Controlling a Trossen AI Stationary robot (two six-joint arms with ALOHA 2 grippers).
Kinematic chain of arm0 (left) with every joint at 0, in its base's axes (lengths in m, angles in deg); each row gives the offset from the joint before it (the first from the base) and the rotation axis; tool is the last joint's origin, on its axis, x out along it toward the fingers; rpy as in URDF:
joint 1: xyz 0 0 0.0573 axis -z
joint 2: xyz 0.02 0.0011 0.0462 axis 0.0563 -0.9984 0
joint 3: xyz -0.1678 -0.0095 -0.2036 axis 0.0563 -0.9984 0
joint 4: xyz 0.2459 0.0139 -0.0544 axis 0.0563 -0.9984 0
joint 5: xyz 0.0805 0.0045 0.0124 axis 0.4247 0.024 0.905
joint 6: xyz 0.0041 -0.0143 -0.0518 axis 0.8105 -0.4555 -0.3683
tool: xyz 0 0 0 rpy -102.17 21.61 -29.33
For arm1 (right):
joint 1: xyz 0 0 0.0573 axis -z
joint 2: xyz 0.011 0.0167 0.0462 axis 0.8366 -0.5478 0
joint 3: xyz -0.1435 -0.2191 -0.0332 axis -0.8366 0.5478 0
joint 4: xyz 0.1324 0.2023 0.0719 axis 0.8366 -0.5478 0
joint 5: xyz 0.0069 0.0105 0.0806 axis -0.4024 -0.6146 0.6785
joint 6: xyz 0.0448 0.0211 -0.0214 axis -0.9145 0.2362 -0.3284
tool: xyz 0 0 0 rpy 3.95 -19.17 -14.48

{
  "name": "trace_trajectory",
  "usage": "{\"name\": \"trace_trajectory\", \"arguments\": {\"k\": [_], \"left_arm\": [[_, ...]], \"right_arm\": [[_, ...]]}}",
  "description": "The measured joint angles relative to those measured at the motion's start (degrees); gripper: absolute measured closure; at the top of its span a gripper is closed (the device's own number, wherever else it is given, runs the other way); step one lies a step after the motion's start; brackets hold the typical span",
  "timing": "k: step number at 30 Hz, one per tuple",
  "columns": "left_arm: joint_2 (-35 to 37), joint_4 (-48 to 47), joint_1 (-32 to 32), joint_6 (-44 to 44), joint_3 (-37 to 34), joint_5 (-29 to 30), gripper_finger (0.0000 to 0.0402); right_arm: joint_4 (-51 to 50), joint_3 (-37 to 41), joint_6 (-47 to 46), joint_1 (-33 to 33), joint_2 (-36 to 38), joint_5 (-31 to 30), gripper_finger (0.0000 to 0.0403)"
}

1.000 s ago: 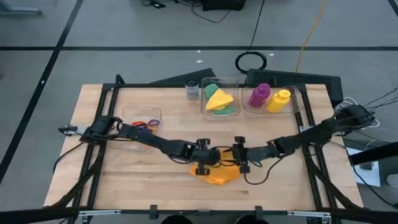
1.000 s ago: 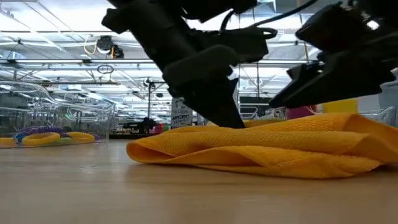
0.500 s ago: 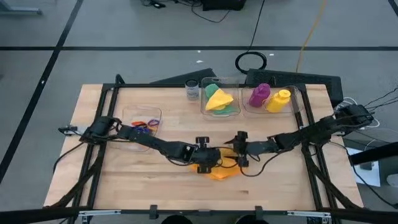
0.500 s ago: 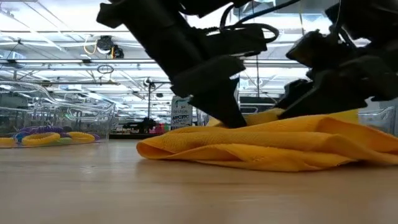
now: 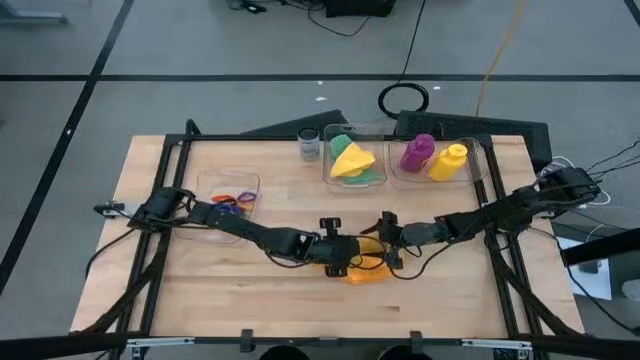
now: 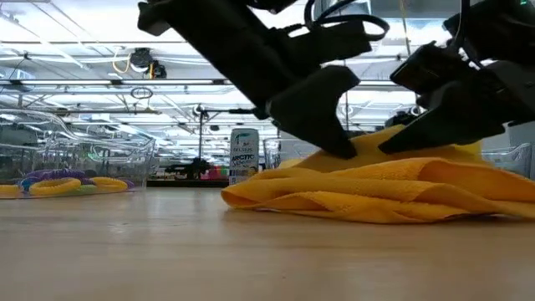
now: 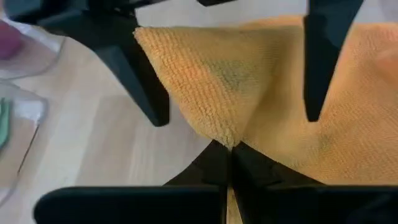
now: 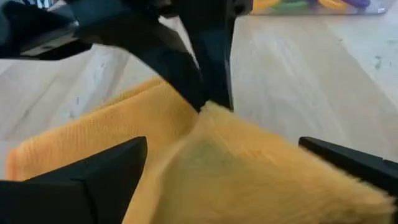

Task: Pick & Place Sports Items
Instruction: Put the orange towel into the top left transparent bin

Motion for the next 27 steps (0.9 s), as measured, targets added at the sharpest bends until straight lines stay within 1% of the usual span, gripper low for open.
{"name": "trace_trajectory", "arguments": {"k": [6, 10, 16, 22, 27], "left_arm": [[0.02, 0.41, 0.0, 0.07, 0.0, 4.12, 0.0401], [0.02, 1.42, 0.0, 0.07, 0.0, 4.69, 0.0401], [0.04, 3.37, -0.02, 0.1, 0.02, 5.95, 0.0401], [0.04, 3.81, -0.11, 0.11, 0.02, 6.18, 0.0401], [0.04, 3.94, -0.17, 0.11, 0.02, 9.05, 0.0401]], "right_arm": [[-2.0, 0.0, -0.34, 0.0, 0.0, -1.79, 0.0071], [-2.06, 0.0, -0.64, -0.02, 0.0, -1.66, 0.009], [-2.13, 0.0, -1.51, -0.02, 0.0, -1.66, 0.0145], [-2.17, 0.0, -1.19, 0.01, -0.02, -1.66, 0.0212], [-2.43, 0.0, -1.16, 0.51, -0.02, -1.64, 0.0276]]}}
